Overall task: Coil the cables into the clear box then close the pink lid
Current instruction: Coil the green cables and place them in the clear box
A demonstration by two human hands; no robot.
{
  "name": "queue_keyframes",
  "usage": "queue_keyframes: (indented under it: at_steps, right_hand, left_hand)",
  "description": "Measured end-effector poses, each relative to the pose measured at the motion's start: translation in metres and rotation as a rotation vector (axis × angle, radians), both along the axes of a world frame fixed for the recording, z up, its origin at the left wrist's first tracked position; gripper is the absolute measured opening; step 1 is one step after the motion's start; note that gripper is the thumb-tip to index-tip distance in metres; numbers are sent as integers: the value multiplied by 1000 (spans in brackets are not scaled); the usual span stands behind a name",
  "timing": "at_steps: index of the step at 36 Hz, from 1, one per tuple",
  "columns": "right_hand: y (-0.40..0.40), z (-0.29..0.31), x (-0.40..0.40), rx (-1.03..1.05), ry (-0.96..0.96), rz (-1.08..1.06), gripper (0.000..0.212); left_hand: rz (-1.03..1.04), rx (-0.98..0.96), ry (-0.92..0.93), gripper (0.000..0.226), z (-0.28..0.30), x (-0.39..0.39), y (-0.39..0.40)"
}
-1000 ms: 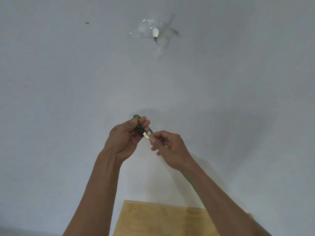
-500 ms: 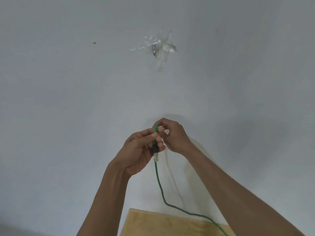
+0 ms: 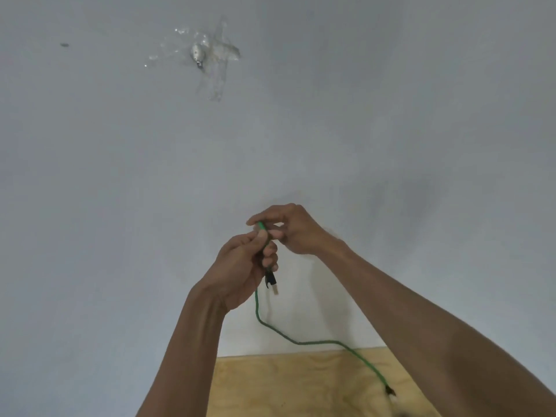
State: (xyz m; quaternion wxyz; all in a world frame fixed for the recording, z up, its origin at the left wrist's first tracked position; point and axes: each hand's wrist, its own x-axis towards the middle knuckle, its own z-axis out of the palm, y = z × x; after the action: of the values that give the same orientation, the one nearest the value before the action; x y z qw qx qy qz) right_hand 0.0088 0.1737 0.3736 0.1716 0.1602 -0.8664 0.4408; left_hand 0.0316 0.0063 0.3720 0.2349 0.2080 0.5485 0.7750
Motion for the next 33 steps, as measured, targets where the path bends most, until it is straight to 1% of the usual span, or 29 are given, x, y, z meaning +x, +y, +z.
queue_keyframes:
  at_steps: [2, 3, 4, 7, 8, 11, 12, 14, 16, 17, 18, 19, 22, 24, 27, 30, 33]
  right_hand:
    - [4, -10, 6, -140, -18, 35, 28]
    - [4, -11, 12, -162, -11, 10, 24]
    - [3, -15, 16, -185, -46, -7, 21]
    - [-1, -32, 28, -230, -180, -19, 42]
    - [-2, -41, 34, -212, -216, -46, 40]
    - [-12, -61, 53, -293, -324, -59, 16]
    - [-14, -66, 57, -352, -345, -57, 15]
    - [-18, -68, 65, -522, -391, -37, 22]
    - [-20, -64, 71, -696, -465, 26, 24]
    - [-20, -62, 73, -750, -486, 39, 25]
    - [-18, -59, 76, -757, -487, 33, 25]
    - [-16, -57, 76, -725, -470, 11, 24]
    - [-10, -48, 78, -434, -298, -115, 17]
    - [-5, -42, 80, -264, -181, -171, 16]
    - [7, -29, 83, -64, -25, -224, 13]
    - [19, -15, 84, 112, 122, -310, 12]
    - [26, -4, 82, 185, 224, -349, 11]
  left_hand:
    - [-22, 47, -8, 26, 1, 3, 8]
    - [-35, 70, 0, 25, 3, 6, 12]
    - [-45, 89, 14, 24, 5, 8, 16]
    - [-39, 119, 63, 22, 14, 10, 28]
    - [-14, 117, 80, 21, 18, 9, 31]
    - [95, 90, 181, 20, 30, 1, 37]
    - [134, 74, 225, 20, 33, -3, 38]
    - [205, 28, 307, 20, 37, -11, 38]
    - [244, 2, 352, 21, 40, -17, 35]
    - [252, -6, 368, 22, 41, -20, 34]
    - [257, -23, 391, 22, 42, -22, 33]
    - [265, -51, 421, 22, 42, -24, 32]
    - [285, -169, 511, 23, 37, -30, 27]
    - [292, -212, 533, 23, 31, -33, 24]
    - [321, -249, 544, 23, 23, -37, 21]
    - [294, -270, 516, 23, 14, -38, 18]
    - [246, -278, 478, 23, 7, -33, 17]
